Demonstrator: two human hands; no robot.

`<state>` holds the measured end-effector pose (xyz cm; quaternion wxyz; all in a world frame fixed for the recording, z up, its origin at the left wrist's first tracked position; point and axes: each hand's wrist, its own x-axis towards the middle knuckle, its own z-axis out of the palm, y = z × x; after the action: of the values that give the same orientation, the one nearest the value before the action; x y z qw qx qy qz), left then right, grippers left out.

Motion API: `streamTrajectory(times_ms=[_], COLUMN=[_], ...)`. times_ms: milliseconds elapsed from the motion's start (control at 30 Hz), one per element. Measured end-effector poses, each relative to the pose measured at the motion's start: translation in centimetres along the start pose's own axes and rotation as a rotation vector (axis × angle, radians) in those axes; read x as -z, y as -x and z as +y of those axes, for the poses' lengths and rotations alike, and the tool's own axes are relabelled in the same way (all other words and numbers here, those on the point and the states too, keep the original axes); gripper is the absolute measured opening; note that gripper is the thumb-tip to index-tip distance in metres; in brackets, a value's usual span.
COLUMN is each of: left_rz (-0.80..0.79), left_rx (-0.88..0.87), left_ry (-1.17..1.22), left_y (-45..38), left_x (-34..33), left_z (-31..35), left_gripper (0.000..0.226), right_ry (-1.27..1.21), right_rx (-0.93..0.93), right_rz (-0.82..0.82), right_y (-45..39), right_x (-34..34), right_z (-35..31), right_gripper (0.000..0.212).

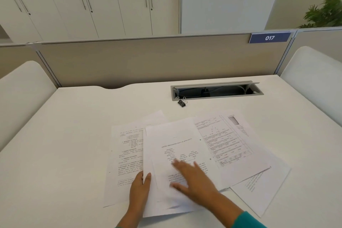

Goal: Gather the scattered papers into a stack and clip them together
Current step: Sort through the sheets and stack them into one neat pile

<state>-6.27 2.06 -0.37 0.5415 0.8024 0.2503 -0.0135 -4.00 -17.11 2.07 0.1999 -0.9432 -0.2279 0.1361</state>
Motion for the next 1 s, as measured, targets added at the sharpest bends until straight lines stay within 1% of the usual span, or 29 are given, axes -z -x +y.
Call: streamTrajectory(times_ms=[67,100,167,233,267,333,433,533,633,700,733,833,900,1000], left_rz=[0.001,0.003,0.004,0.003,0.004,0.008,0.006,-0.012,-0.03,-0.036,-0.037,-0.044,-0.042,-0.016], left_rx=[0.006,0.006,0.003,0.006,0.009,0.02,0.0,-0.018,-0.014,-0.002,-0.003,-0.023,-0.055,-0.152], left_ry=[0.0,0.008,0.02,0.019,0.02,0.024,0.035,0.019,0.019,0.081,0.126,0.267,0.339,0.375], left_y=[0.1,0.1,0.2,0.1,0.1,0.0,0.0,0.2,0.2,0.1,0.1,0.4,0.6,0.7], left_x=[0.1,0.1,0.1,0.0,0.0,-0.1,-0.1,-0.1,0.0,0.1,0.2,0.5,0.7,1.1], left_z=[0.0,0.0,0.0,0.0,0.0,0.1,0.0,0.0,0.1,0.2,0.3,1.1,2.1,4.1], left_gripper=[0.035,0.034,0.032,0.032,0.032,0.034,0.034,0.033,0.039,0.042,0.04,0.031,0.026,0.019], right_ry=[0.051,0.098,0.143,0.087,0.058,-0.003,-0.074,-0.06,-0.08,-0.109,-0.154,-0.439,-0.571,-0.7], right_rx=[-0.19,-0.307,-0.516,-0.624,-0.631,-0.571,-0.473,-0.503,-0.525,-0.514,-0.501,-0.44,-0.412,-0.4], right_rz=[0.158,0.195,0.201,0.192,0.185,0.191,0.26,0.316,0.284,0.268,0.277,0.343,0.385,0.539], right_y=[-0.5,-0.7,-0.8,-0.5,-0.4,0.0,0.6,0.8,0.9,0.8,0.8,0.8,0.9,0.8], right_x=[1.3,1.9,3.0,3.5,3.4,3.1,2.4,2.3,2.4,2.4,2.5,3.5,5.0,7.7], right_z=[1.9,2.9,4.8,6.1,6.4,6.4,5.4,5.0,5.2,5.3,5.3,4.4,3.4,2.1], right_gripper=[0.075,0.074,0.075,0.075,0.074,0.072,0.068,0.066,0.064,0.061,0.058,0.046,0.041,0.039])
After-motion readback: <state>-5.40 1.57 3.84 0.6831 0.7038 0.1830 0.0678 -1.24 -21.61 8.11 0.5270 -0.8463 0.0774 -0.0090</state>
